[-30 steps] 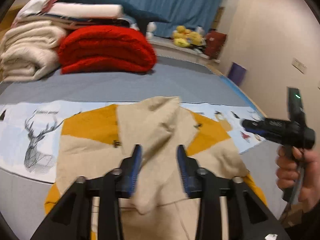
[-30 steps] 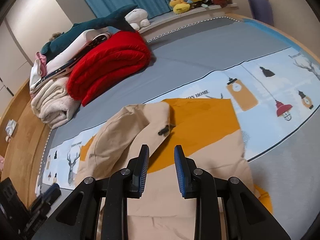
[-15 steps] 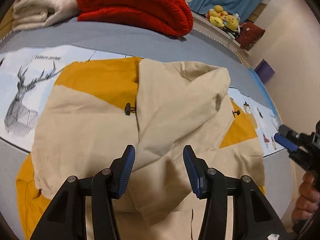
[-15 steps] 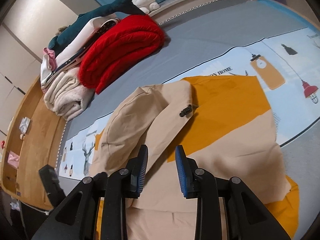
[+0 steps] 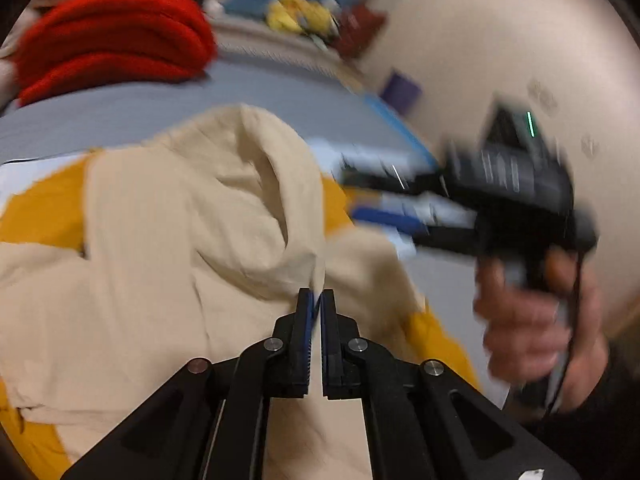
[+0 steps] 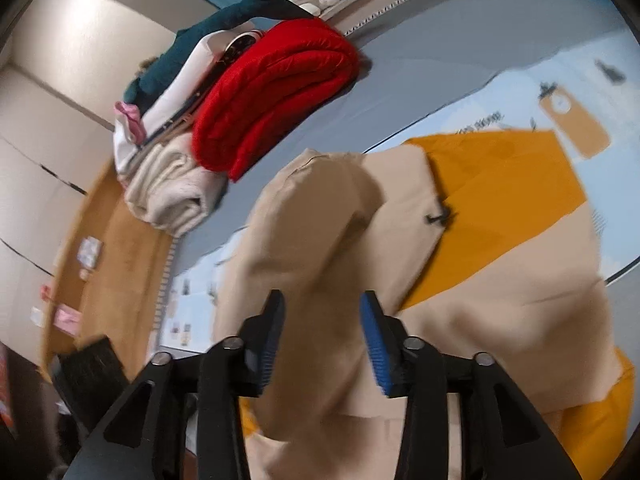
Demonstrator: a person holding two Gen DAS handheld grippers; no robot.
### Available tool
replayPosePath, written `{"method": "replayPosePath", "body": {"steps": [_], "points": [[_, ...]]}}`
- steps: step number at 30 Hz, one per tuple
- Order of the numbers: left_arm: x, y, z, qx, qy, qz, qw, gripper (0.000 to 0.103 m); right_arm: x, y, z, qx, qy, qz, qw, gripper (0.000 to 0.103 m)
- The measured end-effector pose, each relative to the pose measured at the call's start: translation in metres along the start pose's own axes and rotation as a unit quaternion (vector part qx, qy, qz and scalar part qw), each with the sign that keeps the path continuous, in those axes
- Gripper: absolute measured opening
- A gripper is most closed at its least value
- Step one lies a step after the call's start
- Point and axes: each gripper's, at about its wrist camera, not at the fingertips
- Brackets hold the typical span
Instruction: Fold large clothes
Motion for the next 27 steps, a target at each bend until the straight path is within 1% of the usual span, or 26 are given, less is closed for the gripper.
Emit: {"method": "replayPosePath", "body": {"steps": [3, 5, 7, 9, 10, 11, 12, 13, 14, 15, 16, 19, 20, 21, 22, 24, 25, 26, 27], "points": [[0.011, -0.011, 0.015, 0.018, 0.027, -0.009, 0.9994, 0.001, 0.003, -0.004, 0.01, 0.005, 0.016, 0.01, 1.0, 0.046], [0.014, -0.014, 0.024, 0.019, 0.049, -0.02, 0.9984, 0.002, 0.006, -0.004, 0.019, 0.016, 0.029, 0.007, 0.999, 0.046], [0.013, -0.014, 0.025, 0.015, 0.057, -0.019, 0.998, 0.006, 0.01, -0.006, 0.03, 0.05, 0.045, -0.003, 0.998, 0.046], [0.009, -0.004, 0.017, -0.003, 0.045, -0.03, 0.9985, 0.016, 0.014, -0.014, 0.04, 0.074, 0.055, 0.006, 0.996, 0.046], [0.007, 0.007, 0.011, -0.012, 0.033, -0.051, 0.9981, 0.027, 0.015, -0.02, 0.044, 0.083, 0.062, 0.015, 0.995, 0.046], [0.004, 0.026, 0.002, -0.029, 0.016, -0.085, 0.9958, 0.037, 0.016, -0.025, 0.047, 0.093, 0.068, 0.024, 0.993, 0.045], [0.004, 0.038, -0.003, -0.047, 0.008, -0.106, 0.9932, 0.041, 0.017, -0.031, 0.05, 0.1, 0.07, 0.032, 0.992, 0.046], [0.005, 0.058, -0.008, -0.082, 0.002, -0.141, 0.9867, 0.043, 0.016, -0.035, 0.053, 0.103, 0.07, 0.04, 0.991, 0.046], [0.008, 0.074, -0.009, -0.112, 0.009, -0.171, 0.9789, 0.044, 0.016, -0.038, 0.055, 0.104, 0.071, 0.045, 0.991, 0.046], [0.011, 0.088, -0.008, -0.132, 0.021, -0.194, 0.9718, 0.044, 0.016, -0.04, 0.057, 0.102, 0.072, 0.05, 0.991, 0.045], [0.019, 0.106, -0.006, -0.147, 0.037, -0.226, 0.9622, 0.044, 0.016, -0.042, 0.059, 0.101, 0.073, 0.052, 0.991, 0.046], [0.038, 0.13, 0.002, -0.147, 0.064, -0.286, 0.9448, 0.043, 0.016, -0.043, 0.065, 0.103, 0.078, 0.051, 0.99, 0.045], [0.046, 0.135, 0.004, -0.145, 0.071, -0.302, 0.9397, 0.043, 0.017, -0.043, 0.067, 0.102, 0.08, 0.052, 0.99, 0.039], [0.05, 0.139, 0.005, -0.142, 0.073, -0.315, 0.9354, 0.043, 0.018, -0.044, 0.068, 0.102, 0.08, 0.053, 0.99, 0.025], [0.054, 0.143, 0.005, -0.14, 0.074, -0.326, 0.9321, 0.041, 0.018, -0.045, 0.068, 0.105, 0.079, 0.057, 0.99, 0.016], [0.057, 0.146, 0.004, -0.139, 0.068, -0.342, 0.9267, 0.035, 0.017, -0.049, 0.065, 0.11, 0.068, 0.067, 0.989, 0.006], [0.058, 0.148, 0.002, -0.137, 0.06, -0.348, 0.9256, 0.026, 0.015, -0.048, 0.062, 0.11, 0.059, 0.072, 0.99, 0.005], [0.058, 0.148, 0.002, -0.126, 0.056, -0.349, 0.9267, 0.008, 0.013, -0.046, 0.057, 0.104, 0.049, 0.075, 0.991, 0.003], [0.058, 0.148, 0.001, -0.116, 0.055, -0.351, 0.9276, 0.005, 0.011, -0.043, 0.052, 0.094, 0.039, 0.072, 0.992, 0.003]]}}
Point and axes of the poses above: each gripper's, at about its wrist camera, not at the fingertips, and z roughly the way its jaws point, y to its left, x to its underside, and after that the axes turned 4 degrees about -y, right-handed
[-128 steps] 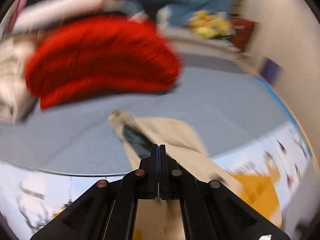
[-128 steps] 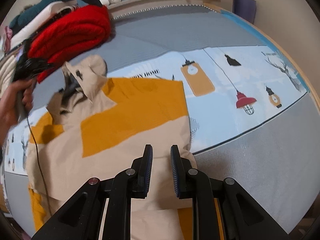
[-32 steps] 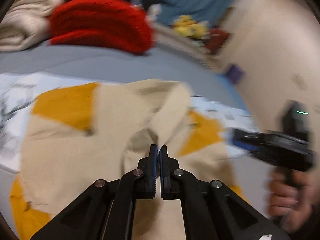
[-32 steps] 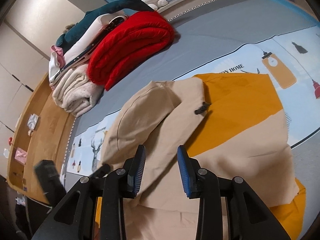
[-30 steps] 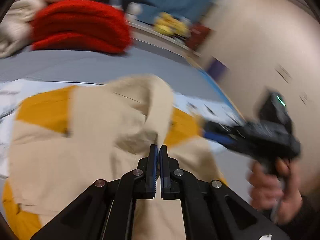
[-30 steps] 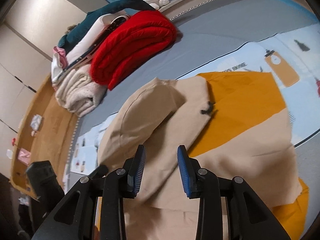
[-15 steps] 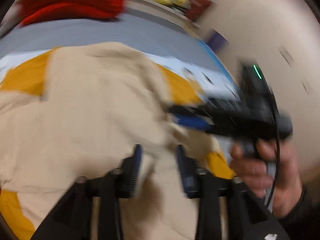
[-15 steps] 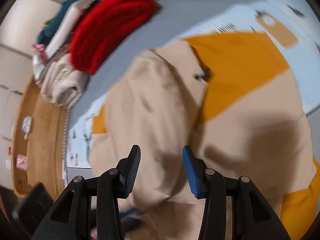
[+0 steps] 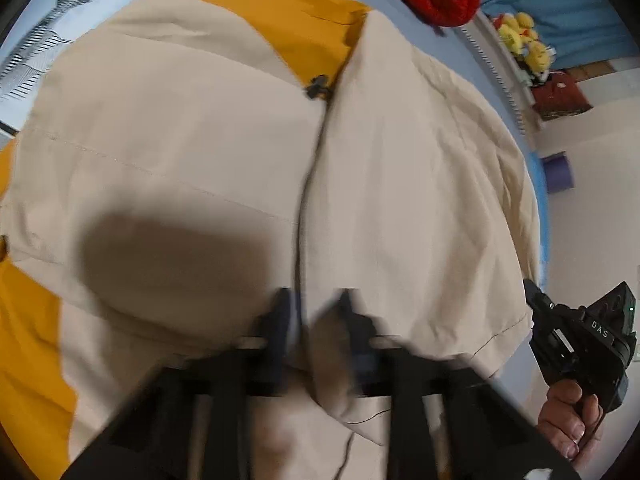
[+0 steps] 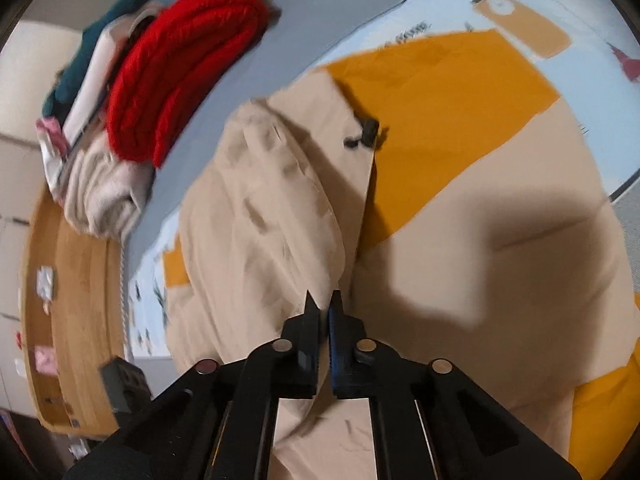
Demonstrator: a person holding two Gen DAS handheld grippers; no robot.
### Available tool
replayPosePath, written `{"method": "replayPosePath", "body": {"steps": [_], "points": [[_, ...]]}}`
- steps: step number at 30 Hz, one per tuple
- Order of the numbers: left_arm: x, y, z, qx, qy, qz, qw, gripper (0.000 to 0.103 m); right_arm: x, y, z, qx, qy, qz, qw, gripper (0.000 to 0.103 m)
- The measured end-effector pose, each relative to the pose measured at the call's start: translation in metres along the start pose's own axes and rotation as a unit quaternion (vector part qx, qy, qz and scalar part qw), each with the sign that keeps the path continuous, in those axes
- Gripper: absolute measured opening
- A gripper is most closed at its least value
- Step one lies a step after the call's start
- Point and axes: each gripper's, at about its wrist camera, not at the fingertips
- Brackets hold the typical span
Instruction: Fold large clothes
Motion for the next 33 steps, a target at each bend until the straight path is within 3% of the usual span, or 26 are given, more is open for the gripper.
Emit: {"method": "replayPosePath", "body": {"steps": [3, 5, 7, 8, 10, 11, 12, 16, 18, 20, 22, 24, 25, 26, 29, 31, 33], "points": [[-0.002, -0.006, -0.017, 0.021, -0.029, 0.007, 0.9993, 0.002, -0.003, 0.009, -0.015, -0.05, -0.024, -0.006, 0.998, 0.002], [0.001, -0.014, -0.038, 0.014, -0.064, 0.026, 0.9975, 0.001, -0.005, 0.007, -0.017, -0.076, -0.028, 0.005, 0.997, 0.002], [0.002, -0.024, -0.047, -0.028, -0.098, 0.068, 0.9925, 0.001, -0.007, -0.007, -0.01, -0.059, -0.02, 0.03, 0.998, 0.002], [0.005, -0.027, -0.043, -0.053, -0.099, 0.085, 0.99, 0.001, -0.006, -0.019, 0.001, -0.031, 0.0, 0.048, 0.998, 0.002], [0.006, -0.022, -0.019, -0.08, -0.053, 0.085, 0.9917, 0.004, -0.001, -0.037, 0.017, 0.016, 0.039, 0.066, 0.997, 0.002], [0.01, -0.016, 0.0, -0.09, -0.002, 0.079, 0.9928, 0.008, 0.002, -0.045, 0.025, 0.034, 0.049, 0.074, 0.995, 0.002], [0.011, -0.013, 0.006, -0.097, 0.012, 0.075, 0.9924, 0.009, 0.003, -0.048, 0.027, 0.048, 0.051, 0.074, 0.995, 0.002], [0.019, -0.042, -0.019, -0.116, -0.054, 0.13, 0.9832, 0.01, -0.002, -0.038, 0.025, 0.076, 0.031, 0.047, 0.996, 0.002], [0.027, -0.06, -0.029, -0.09, -0.08, 0.166, 0.9788, 0.01, -0.006, -0.028, 0.016, 0.093, 0.004, 0.022, 0.995, 0.002], [0.028, -0.075, -0.019, -0.046, -0.057, 0.185, 0.9801, 0.013, -0.007, -0.024, 0.011, 0.098, -0.006, 0.011, 0.995, 0.002], [0.029, -0.081, 0.003, -0.03, -0.023, 0.184, 0.9822, 0.014, -0.007, -0.025, 0.011, 0.106, -0.001, 0.011, 0.994, 0.002], [0.029, -0.075, 0.022, -0.059, 0.011, 0.173, 0.9831, 0.016, -0.006, -0.037, 0.012, 0.118, 0.009, 0.024, 0.993, 0.003], [0.028, -0.066, 0.027, -0.099, 0.019, 0.163, 0.9814, 0.018, -0.006, -0.04, 0.014, 0.117, 0.012, 0.031, 0.993, 0.003], [0.024, -0.054, 0.025, -0.137, 0.009, 0.14, 0.9805, 0.023, -0.005, -0.041, 0.014, 0.116, 0.014, 0.035, 0.993, 0.003], [0.01, -0.036, 0.006, -0.139, -0.025, 0.078, 0.9869, 0.022, -0.003, -0.038, 0.013, 0.112, 0.017, 0.028, 0.993, 0.003], [0.008, -0.045, -0.011, -0.159, -0.071, 0.097, 0.9799, 0.017, -0.003, -0.042, 0.012, 0.119, 0.02, 0.022, 0.992, 0.006], [0.008, -0.055, -0.026, -0.162, -0.106, 0.113, 0.9745, 0.017, -0.003, -0.039, 0.008, 0.147, 0.007, 0.011, 0.989, 0.019]]}}
Point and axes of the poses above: each gripper's, at about its wrist camera, not at the fingertips, and z roughly the way its jaws point, y to its left, x to its underside, and after that the axes turned 4 degrees about -y, right-handed
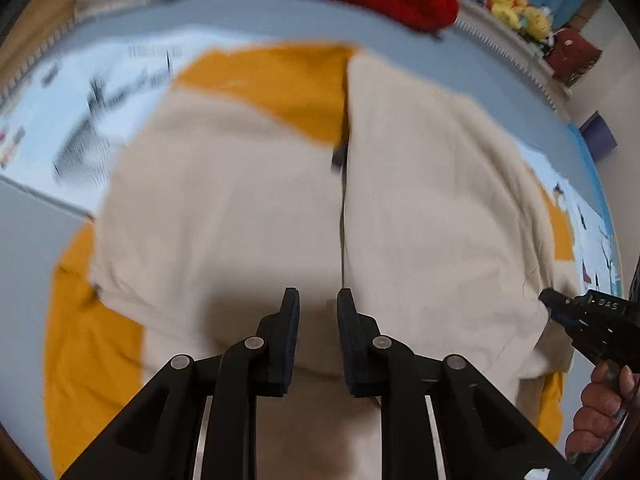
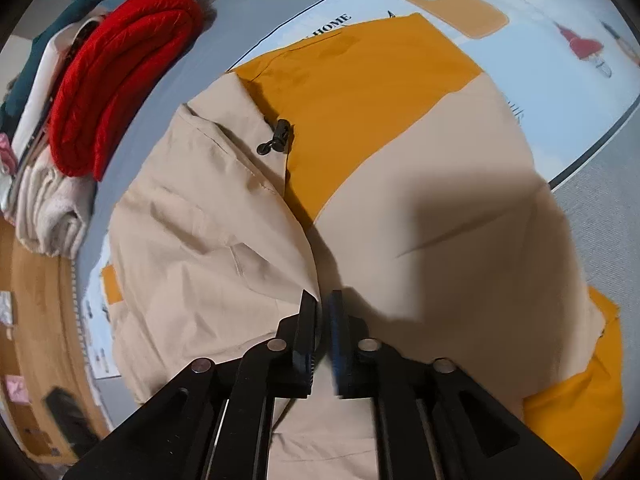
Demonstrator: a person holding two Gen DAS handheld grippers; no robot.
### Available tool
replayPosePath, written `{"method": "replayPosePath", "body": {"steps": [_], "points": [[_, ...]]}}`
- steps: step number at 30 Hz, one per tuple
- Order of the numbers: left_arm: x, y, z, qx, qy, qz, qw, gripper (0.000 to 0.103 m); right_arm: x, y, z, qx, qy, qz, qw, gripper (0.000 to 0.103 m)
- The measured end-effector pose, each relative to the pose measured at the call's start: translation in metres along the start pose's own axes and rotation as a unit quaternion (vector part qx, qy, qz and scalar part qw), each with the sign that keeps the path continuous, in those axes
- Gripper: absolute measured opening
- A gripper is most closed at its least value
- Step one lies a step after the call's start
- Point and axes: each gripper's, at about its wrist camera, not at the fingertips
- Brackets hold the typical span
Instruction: Fold large clothes
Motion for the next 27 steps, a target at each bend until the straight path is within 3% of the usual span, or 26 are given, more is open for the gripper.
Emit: {"method": "replayPosePath", "body": {"steps": [3, 5, 8, 12, 14, 16, 18, 21, 25, 27], "points": [[-0.002, -0.02, -0.02, -0.013, -0.06, 0.046, 0.997, 0.017, -0.002, 0.007, -0.017, 0.032, -0.042, -0.025, 0.998, 0.026], [0.003, -0.036, -0.026, 0.013, -0.074, 0.089, 0.9932, 0.017, -0.001, 0.016, -0.032, 0.043, -0.076, -0.05, 0.995, 0.027], [0.023, -0.054, -0.025, 0.107, -0.039, 0.118, 0.9864, 0.017, -0.001, 0.024, -0.046, 0.032, -0.102, -0.064, 0.992, 0.027], [0.051, -0.086, 0.001, 0.191, 0.054, 0.149, 0.9688, 0.021, -0.002, 0.022, -0.039, -0.018, -0.069, -0.058, 0.996, 0.029], [0.063, -0.093, 0.017, 0.162, 0.082, 0.169, 0.9687, 0.024, 0.0, 0.021, -0.022, -0.051, -0.021, -0.04, 0.998, 0.03], [0.072, -0.09, 0.036, 0.088, 0.106, 0.187, 0.9726, 0.026, 0.001, 0.012, -0.018, -0.027, -0.017, -0.022, 0.999, 0.03], [0.069, -0.082, 0.038, 0.097, 0.119, 0.158, 0.9754, 0.027, -0.002, 0.01, -0.026, -0.017, -0.044, -0.024, 0.999, 0.03], [0.064, -0.079, 0.033, 0.089, 0.119, 0.149, 0.9776, 0.027, -0.004, 0.016, -0.033, -0.065, -0.05, -0.04, 0.996, 0.03], [0.071, -0.076, 0.034, 0.083, 0.121, 0.156, 0.9768, 0.027, 0.007, 0.02, -0.012, -0.114, 0.019, -0.039, 0.993, 0.03], [0.07, -0.069, 0.032, 0.092, 0.126, 0.153, 0.9758, 0.026, 0.017, 0.02, 0.011, -0.068, 0.07, -0.06, 0.993, 0.03]]}}
Point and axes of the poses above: each gripper's, at about its wrist camera, not at the fingertips, and z roughly the way its jaws point, y to its left, x to its underside, and after that the axes turned 4 degrees about -y, right-handed
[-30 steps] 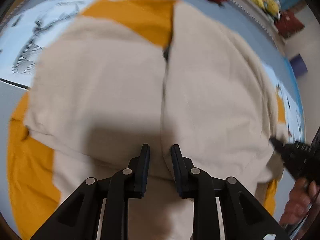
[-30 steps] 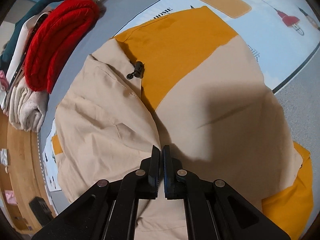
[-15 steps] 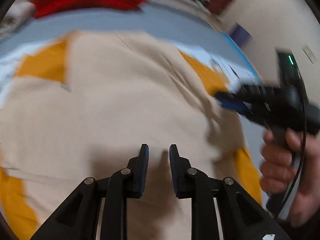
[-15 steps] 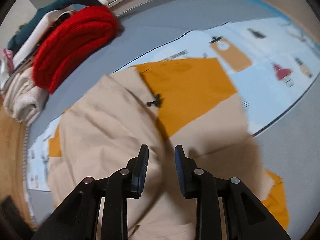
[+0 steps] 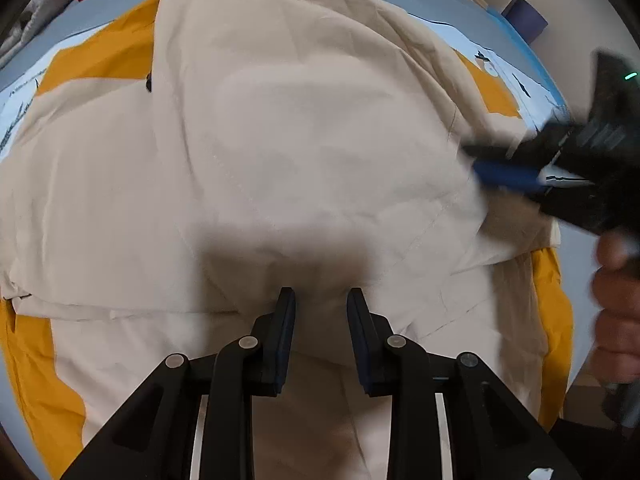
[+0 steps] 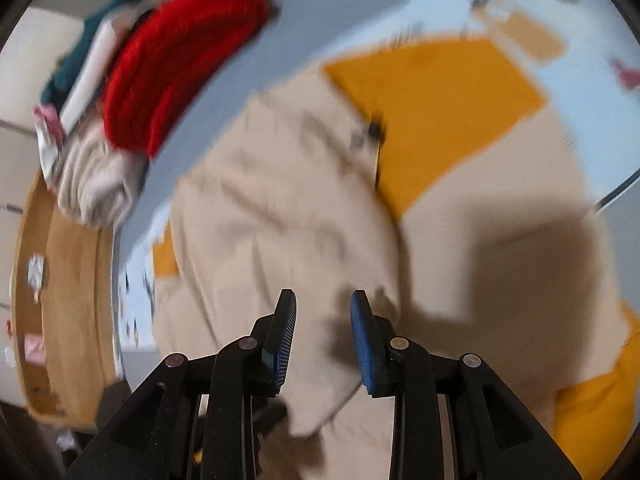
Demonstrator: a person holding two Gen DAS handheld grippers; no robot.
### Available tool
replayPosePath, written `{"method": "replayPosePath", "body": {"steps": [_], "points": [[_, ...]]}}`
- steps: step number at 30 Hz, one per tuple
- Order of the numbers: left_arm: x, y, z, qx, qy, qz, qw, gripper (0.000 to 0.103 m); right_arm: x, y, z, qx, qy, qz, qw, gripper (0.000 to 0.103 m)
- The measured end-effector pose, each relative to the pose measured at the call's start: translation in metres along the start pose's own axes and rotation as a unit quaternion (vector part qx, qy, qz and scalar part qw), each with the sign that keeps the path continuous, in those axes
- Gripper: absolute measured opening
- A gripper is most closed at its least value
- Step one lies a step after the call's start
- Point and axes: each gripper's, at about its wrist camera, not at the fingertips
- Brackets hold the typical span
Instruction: Fold large clothes
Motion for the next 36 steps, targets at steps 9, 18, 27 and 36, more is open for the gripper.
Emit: {"method": "replayPosePath", "body": {"steps": [9, 18, 27, 36], "points": [[-0.006, 0.047, -0.085, -0.009, -0.131, 0.05, 0.9901, 0.019, -0.02, 0.018, -0.086, 0.036, -0.138, -0.083, 0.986, 0.029], [0.058, 0.125, -0.246, -0.017, -0.235, 0.031, 0.9713, 0.008, 0.01, 0.022, -0.243, 0.039, -0.298, -0.127, 0.945, 0.029], [0.195, 0.19, -0.259, -0.019, -0.188, -0.033, 0.9814, 0.008, 0.153, -0.043, -0.323, 0.035, -0.296, -0.128, 0.946, 0.023], [0.233, 0.227, -0.186, 0.009, -0.024, -0.103, 0.9943, 0.008, 0.248, -0.158, -0.249, 0.061, -0.133, -0.008, 0.989, 0.023]]}}
Point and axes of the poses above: each gripper's, at about its wrist camera, not at the fingertips, and z roughly the way its jaws point, y to its left, x to its underside, and after that the axes turned 4 degrees about -y, right-handed
